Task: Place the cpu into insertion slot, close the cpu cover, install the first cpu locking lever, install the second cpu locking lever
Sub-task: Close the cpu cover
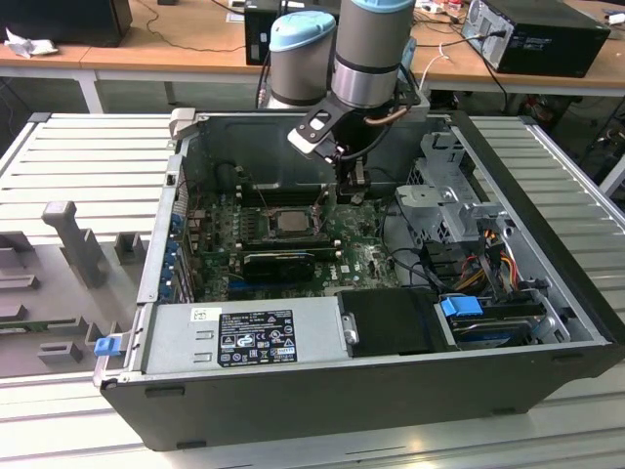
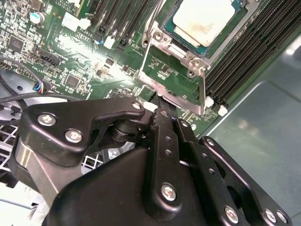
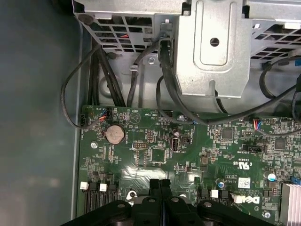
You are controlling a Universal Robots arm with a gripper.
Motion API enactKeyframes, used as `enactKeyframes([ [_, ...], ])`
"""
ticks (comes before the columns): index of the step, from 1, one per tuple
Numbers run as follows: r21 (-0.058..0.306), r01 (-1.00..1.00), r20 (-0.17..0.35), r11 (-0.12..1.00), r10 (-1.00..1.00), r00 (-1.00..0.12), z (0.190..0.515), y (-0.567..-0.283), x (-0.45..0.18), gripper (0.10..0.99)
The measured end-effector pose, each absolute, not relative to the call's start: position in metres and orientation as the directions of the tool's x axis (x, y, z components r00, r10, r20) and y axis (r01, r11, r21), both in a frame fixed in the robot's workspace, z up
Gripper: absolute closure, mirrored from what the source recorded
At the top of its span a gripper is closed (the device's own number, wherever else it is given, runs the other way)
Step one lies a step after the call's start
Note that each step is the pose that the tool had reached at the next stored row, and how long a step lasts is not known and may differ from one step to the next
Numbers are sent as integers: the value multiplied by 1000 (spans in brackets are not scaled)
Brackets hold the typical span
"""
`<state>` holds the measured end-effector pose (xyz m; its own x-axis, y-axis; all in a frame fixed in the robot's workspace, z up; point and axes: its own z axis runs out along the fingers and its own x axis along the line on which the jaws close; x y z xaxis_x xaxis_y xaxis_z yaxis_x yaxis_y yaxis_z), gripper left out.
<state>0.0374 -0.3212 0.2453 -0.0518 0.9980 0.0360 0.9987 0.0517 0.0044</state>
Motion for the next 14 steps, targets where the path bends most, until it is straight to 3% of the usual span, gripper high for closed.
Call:
enactKeyframes([
  [14,4,999,36,52,998,-52,245,-321,28,980],
])
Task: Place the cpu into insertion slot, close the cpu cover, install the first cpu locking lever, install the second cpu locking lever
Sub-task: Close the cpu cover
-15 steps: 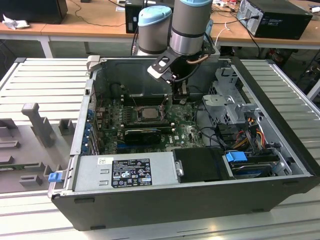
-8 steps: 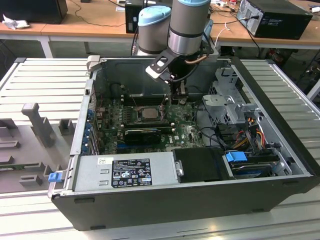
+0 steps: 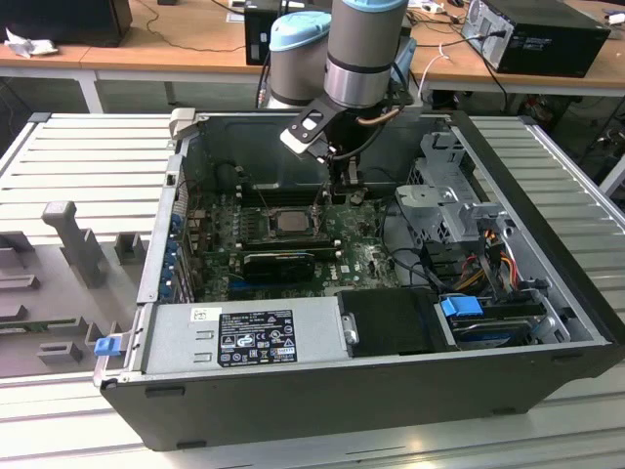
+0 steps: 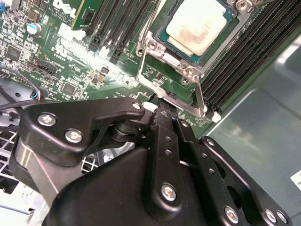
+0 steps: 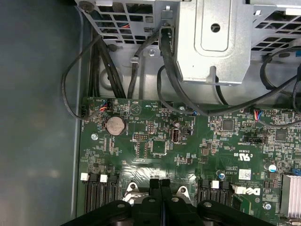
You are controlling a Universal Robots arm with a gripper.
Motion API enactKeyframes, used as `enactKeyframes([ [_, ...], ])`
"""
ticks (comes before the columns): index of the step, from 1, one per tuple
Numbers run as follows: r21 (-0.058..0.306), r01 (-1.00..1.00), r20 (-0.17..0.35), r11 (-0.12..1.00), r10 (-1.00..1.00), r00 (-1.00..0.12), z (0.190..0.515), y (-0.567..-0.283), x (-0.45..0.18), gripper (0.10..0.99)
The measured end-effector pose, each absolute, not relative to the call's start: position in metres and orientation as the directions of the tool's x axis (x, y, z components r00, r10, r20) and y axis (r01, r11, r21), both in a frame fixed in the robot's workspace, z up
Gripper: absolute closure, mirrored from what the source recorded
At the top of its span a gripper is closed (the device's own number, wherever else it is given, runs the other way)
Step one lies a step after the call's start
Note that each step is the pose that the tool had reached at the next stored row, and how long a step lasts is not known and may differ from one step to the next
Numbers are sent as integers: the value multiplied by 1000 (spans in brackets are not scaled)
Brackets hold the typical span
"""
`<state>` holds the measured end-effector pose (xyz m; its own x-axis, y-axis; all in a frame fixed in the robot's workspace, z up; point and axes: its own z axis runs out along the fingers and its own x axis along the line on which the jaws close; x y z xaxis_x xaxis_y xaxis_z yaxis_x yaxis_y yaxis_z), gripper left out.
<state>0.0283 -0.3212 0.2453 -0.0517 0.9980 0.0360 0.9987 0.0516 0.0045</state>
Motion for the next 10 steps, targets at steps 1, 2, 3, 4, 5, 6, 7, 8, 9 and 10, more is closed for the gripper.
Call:
enactKeyframes([
  [1,4,999,36,52,998,-52,245,-321,27,980],
  [2,4,999,36,52,998,-52,245,-321,27,980],
  [3,4,999,36,52,998,-52,245,-321,26,980],
  [4,4,999,36,52,998,-52,245,-321,25,980],
  [5,4,999,36,52,998,-52,245,-321,24,980],
  [6,4,999,36,52,998,-52,245,-321,24,980],
  [7,4,999,36,52,998,-52,245,-321,24,980],
  [8,4,999,36,52,998,-52,245,-321,23,980],
  [9,4,999,36,52,998,-52,245,-321,23,980],
  [10,4,999,36,52,998,-52,245,-321,22,980],
])
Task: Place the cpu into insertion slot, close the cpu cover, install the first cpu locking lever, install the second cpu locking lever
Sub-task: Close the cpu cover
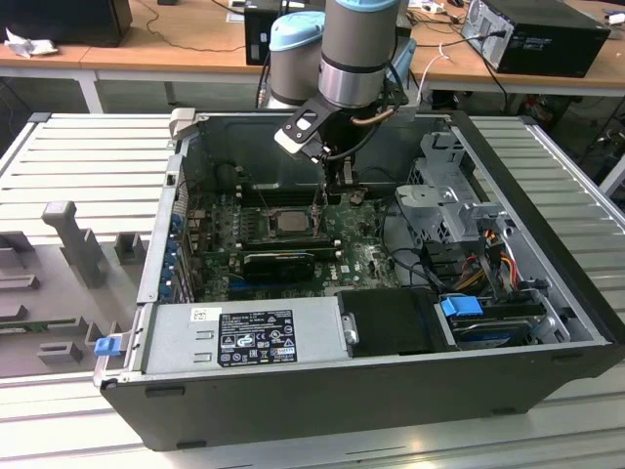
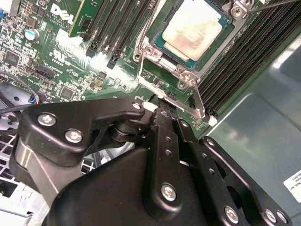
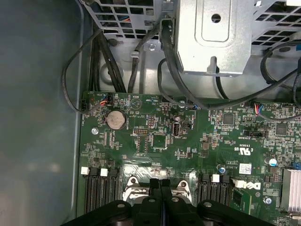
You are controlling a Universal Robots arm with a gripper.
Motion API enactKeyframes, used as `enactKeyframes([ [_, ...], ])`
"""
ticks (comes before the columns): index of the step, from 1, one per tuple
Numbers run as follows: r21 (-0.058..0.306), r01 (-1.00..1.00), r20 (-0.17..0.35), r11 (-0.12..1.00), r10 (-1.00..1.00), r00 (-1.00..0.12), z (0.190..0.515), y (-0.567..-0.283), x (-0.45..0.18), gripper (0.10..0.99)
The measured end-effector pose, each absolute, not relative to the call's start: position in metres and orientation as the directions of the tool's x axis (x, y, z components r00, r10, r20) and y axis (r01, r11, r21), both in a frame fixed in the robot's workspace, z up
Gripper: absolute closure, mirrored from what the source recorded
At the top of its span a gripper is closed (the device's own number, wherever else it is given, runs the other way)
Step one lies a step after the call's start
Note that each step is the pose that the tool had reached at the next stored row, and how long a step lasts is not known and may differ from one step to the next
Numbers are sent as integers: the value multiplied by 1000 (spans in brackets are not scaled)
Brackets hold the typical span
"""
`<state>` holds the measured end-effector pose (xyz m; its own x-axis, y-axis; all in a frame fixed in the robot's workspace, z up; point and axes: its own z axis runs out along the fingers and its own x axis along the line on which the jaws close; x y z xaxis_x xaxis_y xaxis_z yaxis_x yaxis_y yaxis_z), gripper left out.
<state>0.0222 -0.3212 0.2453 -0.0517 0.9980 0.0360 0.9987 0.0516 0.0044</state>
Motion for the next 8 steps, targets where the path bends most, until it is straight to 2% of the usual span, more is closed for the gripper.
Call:
enactKeyframes([
  [8,4,999,36,52,998,-52,245,-321,17,980],
])
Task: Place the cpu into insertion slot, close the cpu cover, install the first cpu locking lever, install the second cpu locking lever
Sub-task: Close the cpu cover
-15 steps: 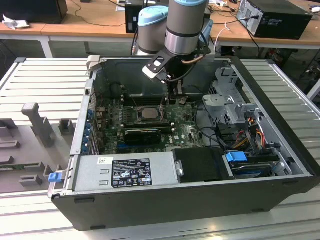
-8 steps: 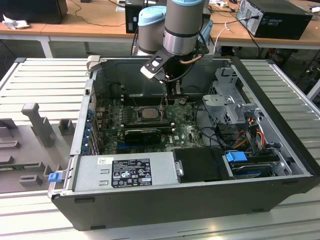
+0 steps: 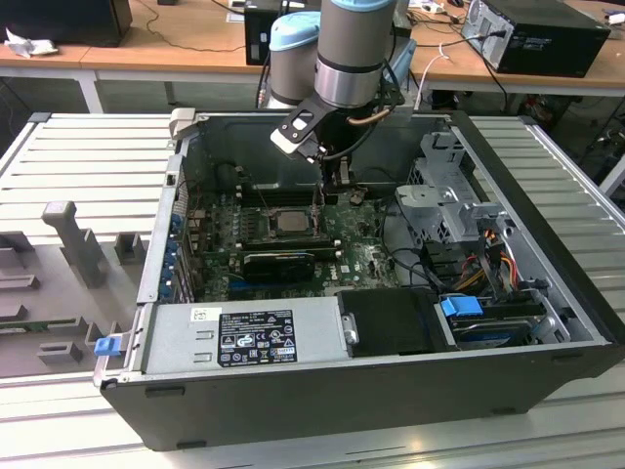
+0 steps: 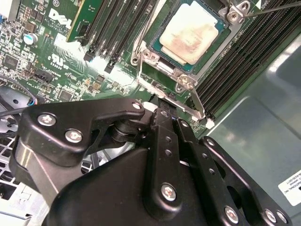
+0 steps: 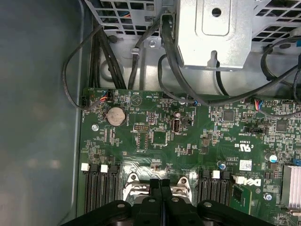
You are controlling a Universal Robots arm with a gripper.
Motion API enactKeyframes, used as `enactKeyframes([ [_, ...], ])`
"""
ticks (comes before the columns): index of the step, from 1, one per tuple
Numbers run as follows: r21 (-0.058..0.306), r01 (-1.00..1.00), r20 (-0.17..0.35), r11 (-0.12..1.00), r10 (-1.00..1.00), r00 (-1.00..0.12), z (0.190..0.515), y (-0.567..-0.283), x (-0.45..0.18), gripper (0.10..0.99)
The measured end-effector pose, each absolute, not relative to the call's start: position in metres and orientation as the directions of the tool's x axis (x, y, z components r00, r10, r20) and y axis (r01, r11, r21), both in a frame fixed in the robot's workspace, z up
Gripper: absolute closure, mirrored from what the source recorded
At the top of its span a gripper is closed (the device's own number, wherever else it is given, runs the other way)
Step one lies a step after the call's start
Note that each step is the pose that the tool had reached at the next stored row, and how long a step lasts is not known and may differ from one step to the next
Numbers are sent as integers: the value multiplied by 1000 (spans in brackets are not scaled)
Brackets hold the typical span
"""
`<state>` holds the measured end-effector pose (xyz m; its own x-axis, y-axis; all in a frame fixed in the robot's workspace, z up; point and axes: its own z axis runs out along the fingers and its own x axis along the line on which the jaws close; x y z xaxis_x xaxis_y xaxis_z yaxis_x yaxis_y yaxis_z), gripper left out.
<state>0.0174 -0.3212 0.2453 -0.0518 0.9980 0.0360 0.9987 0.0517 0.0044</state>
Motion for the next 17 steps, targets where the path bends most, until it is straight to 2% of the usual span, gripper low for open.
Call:
enactKeyframes([
  [7,4,999,36,52,998,-52,245,-321,11,980],
  [17,-1,999,36,53,998,-53,228,-321,-12,980],
])
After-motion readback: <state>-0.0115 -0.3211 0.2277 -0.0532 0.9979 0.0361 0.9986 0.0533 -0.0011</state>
